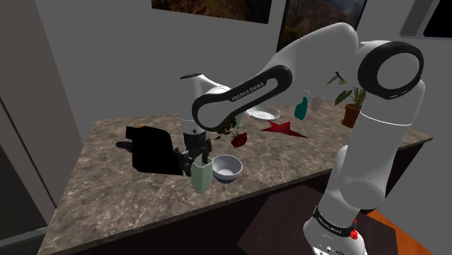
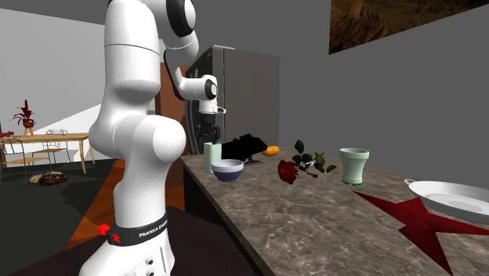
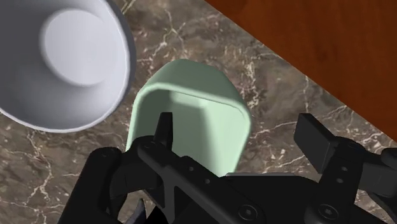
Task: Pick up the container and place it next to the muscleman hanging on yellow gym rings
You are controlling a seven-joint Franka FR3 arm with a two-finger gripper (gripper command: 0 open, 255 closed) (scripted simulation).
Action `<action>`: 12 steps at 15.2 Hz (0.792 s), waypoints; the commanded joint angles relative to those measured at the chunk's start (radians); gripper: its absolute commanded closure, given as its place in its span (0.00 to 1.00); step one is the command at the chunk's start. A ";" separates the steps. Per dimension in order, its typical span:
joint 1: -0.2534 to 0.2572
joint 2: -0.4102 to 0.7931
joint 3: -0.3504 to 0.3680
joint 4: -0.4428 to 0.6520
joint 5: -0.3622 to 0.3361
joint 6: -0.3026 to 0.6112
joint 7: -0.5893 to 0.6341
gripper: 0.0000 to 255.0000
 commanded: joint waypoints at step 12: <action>-0.003 -0.038 -0.002 0.089 0.010 -0.125 -0.008 0.00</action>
